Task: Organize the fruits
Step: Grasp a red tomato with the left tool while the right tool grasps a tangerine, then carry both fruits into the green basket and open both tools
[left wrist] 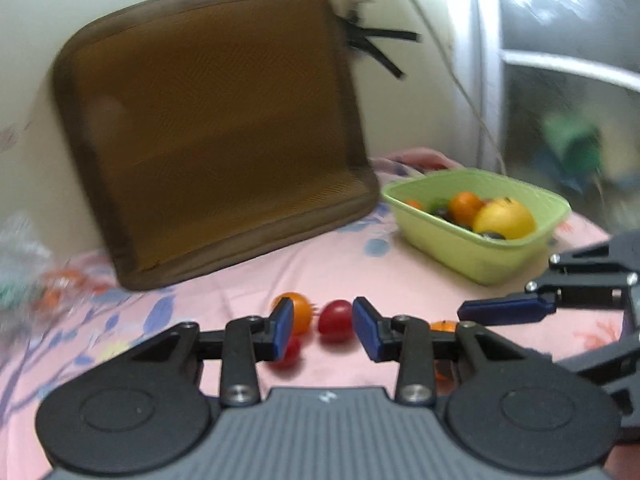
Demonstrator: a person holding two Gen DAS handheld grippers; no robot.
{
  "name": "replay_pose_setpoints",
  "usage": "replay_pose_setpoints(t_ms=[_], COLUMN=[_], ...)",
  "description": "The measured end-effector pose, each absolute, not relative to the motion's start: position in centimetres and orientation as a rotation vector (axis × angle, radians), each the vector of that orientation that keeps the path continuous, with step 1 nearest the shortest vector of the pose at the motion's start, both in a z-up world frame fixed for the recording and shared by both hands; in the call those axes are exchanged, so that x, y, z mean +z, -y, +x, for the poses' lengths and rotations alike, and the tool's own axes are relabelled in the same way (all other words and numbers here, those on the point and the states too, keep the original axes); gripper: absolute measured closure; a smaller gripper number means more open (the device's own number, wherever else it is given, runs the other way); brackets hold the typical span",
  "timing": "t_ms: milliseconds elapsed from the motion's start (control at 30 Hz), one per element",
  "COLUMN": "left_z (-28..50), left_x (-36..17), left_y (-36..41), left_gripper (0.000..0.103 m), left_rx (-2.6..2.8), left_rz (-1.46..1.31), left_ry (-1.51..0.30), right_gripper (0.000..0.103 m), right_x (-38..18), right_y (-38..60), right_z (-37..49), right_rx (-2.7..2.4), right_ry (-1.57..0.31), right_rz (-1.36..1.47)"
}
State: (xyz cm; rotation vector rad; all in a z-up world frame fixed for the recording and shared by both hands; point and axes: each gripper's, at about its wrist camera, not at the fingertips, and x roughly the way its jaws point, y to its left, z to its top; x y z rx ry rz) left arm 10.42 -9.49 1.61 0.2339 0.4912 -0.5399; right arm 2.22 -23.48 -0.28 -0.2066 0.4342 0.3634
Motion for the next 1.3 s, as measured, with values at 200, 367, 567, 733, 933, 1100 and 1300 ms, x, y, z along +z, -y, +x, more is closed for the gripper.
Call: replay_pose_setpoints(t_ms=[200, 367, 567, 733, 933, 1100, 1300], left_z=[12.5, 13.0, 12.8, 12.4, 11.0, 9.9, 10.5], left_x=[0.6, 0.1, 0.0, 0.3, 0.9, 0.4, -0.1], left_y=[12.0, 12.4, 12.6, 12.4, 11.7, 12.9, 13.8], left_gripper=[0.073, 0.067, 0.07, 0.077, 0.077, 0.059, 0.075], left_rx=[-0.544, -0.565, -0.569, -0.551, -0.584, -0.584, -0.518], left_rz=[0.29, 0.288, 0.295, 0.286, 0.197, 0.245, 0.274], left_ry=[-0.545, -0.555, -0.549, -0.542, -0.564, -0.579, -0.601], right_gripper=[0.069, 0.063, 0.057, 0.061, 0.062, 0.061, 0.061], right_x=[-0.7, -0.6, -0.9, -1.2, -0.1, -0.4, -1.2], right_y=[24.3, 25.4, 25.6, 25.6, 25.9, 28.1, 28.1], right_z=[2.1, 2.5, 3.0, 3.4, 1.5, 0.7, 1.2], right_rx=[0.37, 0.385, 0.418, 0.414, 0.36, 0.294, 0.265], right_ry=[-0.426, -0.445, -0.495, -0.534, -0.453, -0.45, -0.508], right_rz=[-0.136, -0.061, -0.036, -0.017, -0.069, -0.021, -0.035])
